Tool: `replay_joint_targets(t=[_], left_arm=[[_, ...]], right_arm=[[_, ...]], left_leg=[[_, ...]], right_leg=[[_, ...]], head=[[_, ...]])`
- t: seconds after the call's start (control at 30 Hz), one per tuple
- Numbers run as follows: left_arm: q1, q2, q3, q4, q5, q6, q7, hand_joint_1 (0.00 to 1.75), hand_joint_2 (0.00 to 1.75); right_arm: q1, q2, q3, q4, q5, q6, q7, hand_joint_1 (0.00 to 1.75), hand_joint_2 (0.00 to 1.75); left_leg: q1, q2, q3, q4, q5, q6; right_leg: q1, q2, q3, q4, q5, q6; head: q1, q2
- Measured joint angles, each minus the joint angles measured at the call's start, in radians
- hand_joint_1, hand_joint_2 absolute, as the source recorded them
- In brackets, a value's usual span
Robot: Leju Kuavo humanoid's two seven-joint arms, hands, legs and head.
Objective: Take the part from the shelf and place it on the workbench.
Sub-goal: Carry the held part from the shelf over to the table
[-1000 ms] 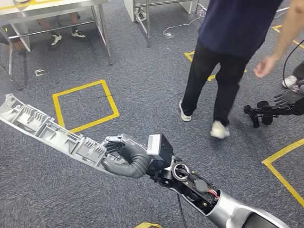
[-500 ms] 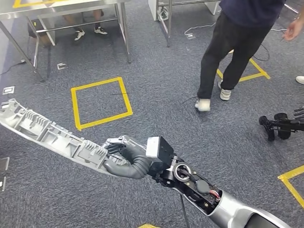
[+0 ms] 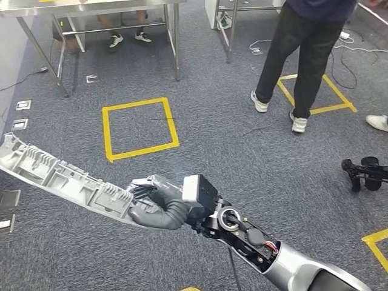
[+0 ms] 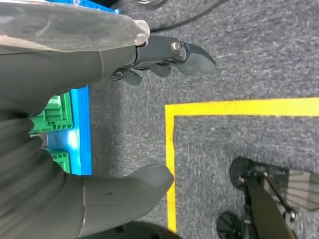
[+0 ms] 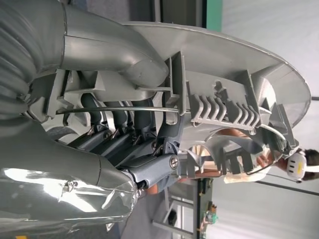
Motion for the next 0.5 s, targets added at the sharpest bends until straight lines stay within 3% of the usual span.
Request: replay_joint_targets(t=[0.07,0.17,0.23,0.37,0.43,0.5], left_arm=[[0.0,0.0,0.0,0.0,0.0,0.0,0.0,0.0,1.75],[0.001,0.0,0.0,0.0,0.0,0.0,0.0,0.0,1.75],[0.001,0.0,0.0,0.0,0.0,0.0,0.0,0.0,1.75],[0.001,0.002,0.0,0.0,0.0,0.001,0.002,0.0,1.75],[0.001,0.004,0.0,0.0,0.0,0.001,0.002,0.0,1.75],[0.001,0.006,0.0,0.0,0.0,0.001,0.002,0.0,1.75]], right_arm=[[0.0,0.0,0.0,0.0,0.0,0.0,0.0,1.75,1.75],[0.0,0.0,0.0,0.0,0.0,0.0,0.0,1.75,1.75],[0.0,0.0,0.0,0.0,0.0,0.0,0.0,1.75,1.75],[0.0,0.0,0.001,0.0,-0.006,0.0,0.0,1.75,1.75],[0.0,0.0,0.001,0.0,-0.01,0.0,0.0,1.75,1.75],[0.0,0.0,0.001,0.0,-0.013,-0.001,0.0,1.75,1.75]], left_leg=[[-0.003,-0.001,0.0,0.0,-0.002,0.007],[-0.009,-0.002,0.0,0.002,-0.004,0.016],[-0.016,-0.003,-0.001,0.006,-0.008,0.025],[-0.026,-0.002,-0.001,0.012,-0.017,0.041],[-0.025,-0.004,0.005,0.006,-0.02,0.051],[-0.02,-0.007,0.023,-0.005,-0.021,0.059]], right_leg=[[-0.001,0.0,0.003,-0.004,0.002,-0.009],[-0.003,-0.001,0.008,-0.011,0.005,-0.007],[-0.008,-0.002,0.011,-0.016,0.006,0.011],[-0.02,-0.003,0.017,-0.018,0.005,0.063],[-0.023,-0.004,0.02,-0.01,0.007,0.077],[-0.025,0.004,0.007,0.032,-0.014,0.08]], head=[[0.008,0.0],[0.018,0.0],[0.02,0.0],[0.015,0.0],[0.011,0.0],[0.012,0.0]])
